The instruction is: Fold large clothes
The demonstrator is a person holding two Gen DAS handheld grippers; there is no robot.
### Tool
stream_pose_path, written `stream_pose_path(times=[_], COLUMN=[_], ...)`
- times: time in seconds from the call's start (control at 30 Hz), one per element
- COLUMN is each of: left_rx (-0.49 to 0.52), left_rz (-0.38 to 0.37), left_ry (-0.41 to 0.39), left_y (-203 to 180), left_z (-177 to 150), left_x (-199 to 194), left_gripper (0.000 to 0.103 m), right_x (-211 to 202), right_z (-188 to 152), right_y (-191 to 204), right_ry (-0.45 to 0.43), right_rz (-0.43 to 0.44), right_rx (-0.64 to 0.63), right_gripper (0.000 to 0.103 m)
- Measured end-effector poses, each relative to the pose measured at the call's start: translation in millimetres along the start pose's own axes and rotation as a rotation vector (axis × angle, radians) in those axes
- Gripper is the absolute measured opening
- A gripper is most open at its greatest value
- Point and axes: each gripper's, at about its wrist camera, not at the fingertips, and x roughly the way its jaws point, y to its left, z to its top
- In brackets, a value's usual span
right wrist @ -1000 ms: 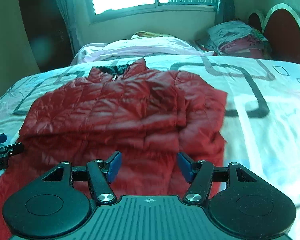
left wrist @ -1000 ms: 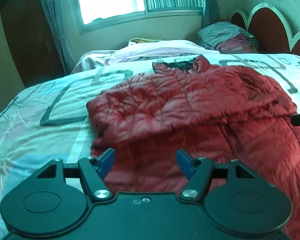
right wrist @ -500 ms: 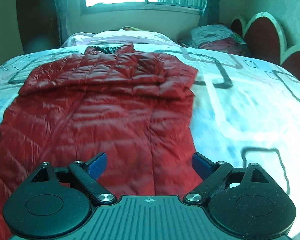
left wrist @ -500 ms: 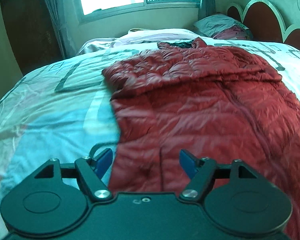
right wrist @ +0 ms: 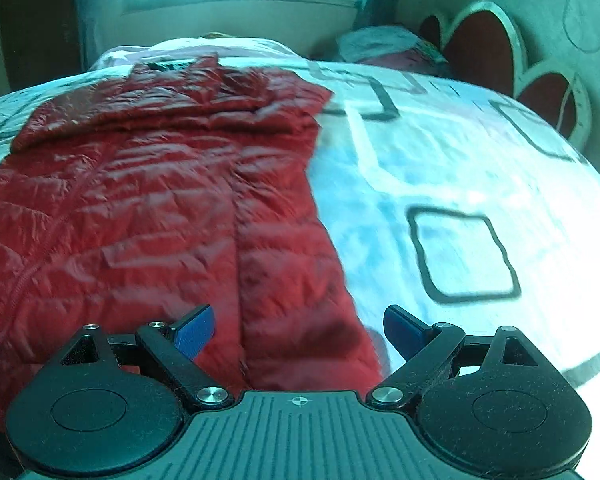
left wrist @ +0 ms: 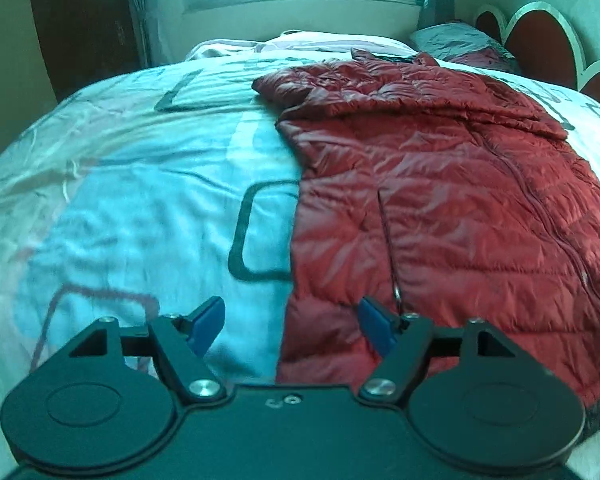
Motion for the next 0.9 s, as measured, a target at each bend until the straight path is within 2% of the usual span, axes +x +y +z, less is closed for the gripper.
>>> stream_pose_path(times=[0.13,0.47,0.6,0.63,0.67,0.7,0.77,0.83,0.9], left_rx=[-0.025,-0.038,-0.058,-0.061,-0.061,-0.061,-0.062,-0.071,-0.079], left_rz=[-0.049,-0.166,-0.225,-0.237,-0.246,-0.250,-0.256,-0.262,-0.264], left_ry=[0.022,0.081,0.107,0.111,0.114,0.109,0.095,0.070,0.042], left_y=[4,3,2,1,-1,-2,-3,-4,-3], left_z=[-10,-23,-21,-19,-18,-17,-16,-14,-10], left_x=[0,-13,-12,-12,-12,-12,-14,-19,-24], left_gripper=[0.066,0.045,0.020,0.014,0.012,0.010,0.008,0.007,0.006], right_x=[0,0,-4,-5,-6,-7,-7,-10,-14], right_z=[-10,-26,-24,-22,-20,-19,-17,-14,-11], right_y=[-6,-18,-17,-17,-18,-19,-19,-17,-15], right_ry=[0.036,0.138,0.145,0.144,0.145,0.148,0.151,0.138,0.118], right_rz=[0.001,0.110,0.138,0.150,0.162,0.178,0.201,0.188,0.182], right_rx=[0.001,0.101,0.101,0.111,0.124,0.137,0.158,0.152,0.144], right_gripper=[0.091,0.089,0.070,0.058,0.045,0.039,0.018,0.010,0.009])
